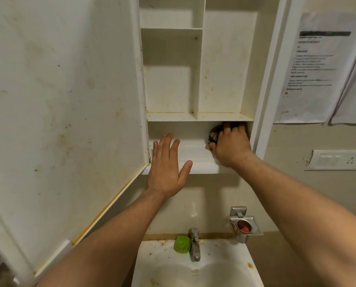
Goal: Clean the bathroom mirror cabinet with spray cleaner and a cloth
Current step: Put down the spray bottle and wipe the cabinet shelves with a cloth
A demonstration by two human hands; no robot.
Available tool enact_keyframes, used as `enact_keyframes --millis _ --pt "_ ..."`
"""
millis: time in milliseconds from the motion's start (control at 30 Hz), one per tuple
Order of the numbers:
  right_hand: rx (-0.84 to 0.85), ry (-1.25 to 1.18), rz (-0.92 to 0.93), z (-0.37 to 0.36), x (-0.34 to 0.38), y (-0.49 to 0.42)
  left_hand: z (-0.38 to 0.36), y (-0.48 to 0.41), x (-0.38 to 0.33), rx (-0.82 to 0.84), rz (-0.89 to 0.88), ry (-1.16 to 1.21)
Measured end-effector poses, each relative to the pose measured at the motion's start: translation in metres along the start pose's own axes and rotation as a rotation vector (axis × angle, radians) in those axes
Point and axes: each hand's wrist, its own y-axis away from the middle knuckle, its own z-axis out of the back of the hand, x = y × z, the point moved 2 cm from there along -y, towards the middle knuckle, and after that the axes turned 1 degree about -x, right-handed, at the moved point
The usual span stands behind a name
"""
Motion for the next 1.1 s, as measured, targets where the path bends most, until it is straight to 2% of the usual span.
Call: enact_keyframes --millis 100,300,500,633,700,767,833,933,1000,1033,1100 --pt "0.096 -0.135 -0.003 0.003 0.010 0.006 0.005 -0.001 -0.003 0.044 0.028 0.016" --pt "0.134 -0.432 0.009 0.011 -0.014 0.009 0.009 0.002 -0.005 0.130 0.049 0.018" --pt "0.106 -0.410 -0.066 -0.009 0.007 0.038 0.009 0.004 -0.004 0.157 0.060 -0.019" --pt "0.181 -0.596 -0.224 0.000 0.017 0.018 0.011 0.009 -0.003 0.206 0.066 -0.013" --pt "0.216 -0.605 -0.265 0.006 0.025 0.007 0.012 0.010 -0.001 0.211 0.067 -0.021" --pt "0.187 -0.644 -0.207 0.012 0.032 0.002 0.013 0.011 -0.002 0.216 0.060 -0.011" --pt "0.106 -0.825 -0.049 0.015 0.039 0.004 0.011 0.012 -0.003 0.197 0.059 0.001" --pt "0.079 -1.092 0.191 0.017 0.044 0.015 0.010 0.011 -0.005 0.156 0.073 0.072" --pt "-0.002 -0.968 0.206 0.012 0.039 0.018 0.009 0.011 -0.003 0.140 0.090 0.074" --pt "-0.044 -0.830 0.137 0.007 0.033 0.018 0.008 0.012 -0.002 0.140 0.094 0.059" --pt "-0.022 -0.496 -0.072 -0.003 0.020 0.019 0.007 0.013 0.000 0.136 0.105 0.039"
